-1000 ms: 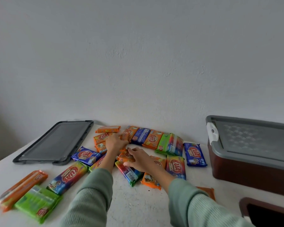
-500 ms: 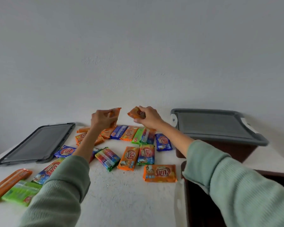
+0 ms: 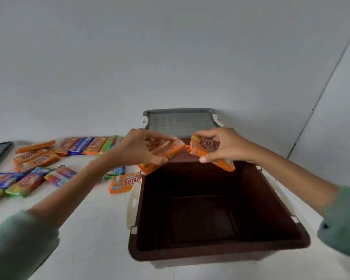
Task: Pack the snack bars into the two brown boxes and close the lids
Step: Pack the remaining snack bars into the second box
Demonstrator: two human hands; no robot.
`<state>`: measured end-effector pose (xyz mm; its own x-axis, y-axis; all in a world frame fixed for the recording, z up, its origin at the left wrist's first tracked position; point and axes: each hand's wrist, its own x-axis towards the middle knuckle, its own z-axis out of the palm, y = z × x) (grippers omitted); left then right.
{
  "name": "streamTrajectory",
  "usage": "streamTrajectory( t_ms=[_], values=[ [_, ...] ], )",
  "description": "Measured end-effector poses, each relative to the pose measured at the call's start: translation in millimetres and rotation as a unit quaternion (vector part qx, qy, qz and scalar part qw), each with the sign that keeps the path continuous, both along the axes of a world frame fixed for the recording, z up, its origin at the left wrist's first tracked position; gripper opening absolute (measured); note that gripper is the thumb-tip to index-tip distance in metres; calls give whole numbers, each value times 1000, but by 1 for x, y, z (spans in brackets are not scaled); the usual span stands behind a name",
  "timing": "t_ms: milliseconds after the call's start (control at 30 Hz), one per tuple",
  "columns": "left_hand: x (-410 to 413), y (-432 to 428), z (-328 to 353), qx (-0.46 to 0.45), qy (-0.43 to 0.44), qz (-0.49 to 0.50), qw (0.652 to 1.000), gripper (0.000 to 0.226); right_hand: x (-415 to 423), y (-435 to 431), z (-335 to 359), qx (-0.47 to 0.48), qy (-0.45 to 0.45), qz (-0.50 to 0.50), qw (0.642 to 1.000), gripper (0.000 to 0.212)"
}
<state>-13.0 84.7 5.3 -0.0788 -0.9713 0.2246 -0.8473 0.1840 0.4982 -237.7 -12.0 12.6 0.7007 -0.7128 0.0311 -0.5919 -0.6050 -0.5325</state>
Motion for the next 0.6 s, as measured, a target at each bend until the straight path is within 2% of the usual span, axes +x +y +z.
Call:
streamTrajectory(
  t_ms=[133, 267, 433, 600],
  values=[
    [-30, 14, -33, 76, -28, -103, 991, 60, -33, 7, -33, -28, 87, 17, 996, 85],
    [-57, 0, -65, 122, -141, -145, 972, 65, -27, 6, -68, -79, 209, 57, 973, 85],
    [-72, -19, -86, 172, -285, -158, 930, 70, -14, 11, -102, -160, 295, 104, 936, 45],
    [-75, -24, -100, 177, -400, -156, 885, 65, -13, 13, -118, -206, 340, 116, 910, 37]
  ],
)
